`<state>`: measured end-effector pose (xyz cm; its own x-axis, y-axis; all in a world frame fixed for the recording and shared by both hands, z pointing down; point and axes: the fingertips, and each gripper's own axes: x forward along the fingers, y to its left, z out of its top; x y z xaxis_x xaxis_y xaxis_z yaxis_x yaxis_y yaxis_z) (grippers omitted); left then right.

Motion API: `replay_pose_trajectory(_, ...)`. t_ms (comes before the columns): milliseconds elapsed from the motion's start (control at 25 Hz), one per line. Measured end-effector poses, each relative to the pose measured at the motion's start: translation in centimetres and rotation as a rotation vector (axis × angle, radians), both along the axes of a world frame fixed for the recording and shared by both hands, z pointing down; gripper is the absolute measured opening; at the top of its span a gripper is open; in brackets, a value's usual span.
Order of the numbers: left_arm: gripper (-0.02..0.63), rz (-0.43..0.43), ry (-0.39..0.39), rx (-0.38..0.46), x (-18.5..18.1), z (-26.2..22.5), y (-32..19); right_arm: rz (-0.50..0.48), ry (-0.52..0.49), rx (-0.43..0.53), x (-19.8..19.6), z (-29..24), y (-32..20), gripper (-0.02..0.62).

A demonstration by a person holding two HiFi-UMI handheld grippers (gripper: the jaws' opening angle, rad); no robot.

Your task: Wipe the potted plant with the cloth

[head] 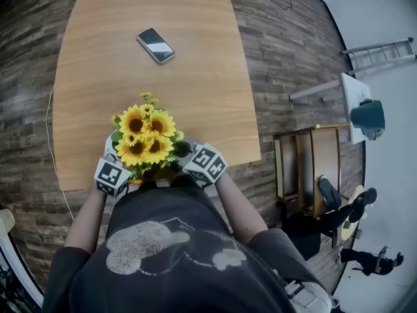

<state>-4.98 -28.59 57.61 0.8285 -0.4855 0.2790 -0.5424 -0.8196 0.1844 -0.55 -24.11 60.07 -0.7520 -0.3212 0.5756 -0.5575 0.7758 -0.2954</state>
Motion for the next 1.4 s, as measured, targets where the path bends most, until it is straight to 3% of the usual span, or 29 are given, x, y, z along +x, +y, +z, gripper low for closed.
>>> replay_pose_trajectory(160, 0.537, -0.02, 0.007, 0.007, 0.7, -0.2, 0.1, 0.043, -0.011, -0.003, 0.7, -0.1, 1.0, 0.049)
replay_pose_trajectory(320, 0.52, -0.036, 0.001, 0.046, 0.4, -0.4, 0.3, 0.157, -0.01, 0.032, 2.8, -0.2, 0.5, 0.049)
replay_pose_trajectory(600, 0.514, -0.22, -0.014, 0.037, -3.7, -0.6, 1.7, 0.255, -0.043, 0.077, 5.8, -1.2, 0.3, 0.051)
replay_pose_trajectory(800, 0.506, -0.295, -0.018, 0.028, -4.8, -2.0, 5.6, 0.31, -0.06, 0.119, 8.1, -2.2, 2.1, 0.051)
replay_pose_trajectory(960, 0.5, -0.34, -0.001, 0.065, -4.9, -3.7, 8.4, 0.336, -0.063, 0.151, 9.3, -2.9, 4.2, 0.051)
replay_pose_trajectory(1400, 0.42, -0.436, 0.106, 0.17, -0.8, -9.9, 18.4, 0.338, -0.14, 0.231, 12.4, -6.5, 13.2, 0.052)
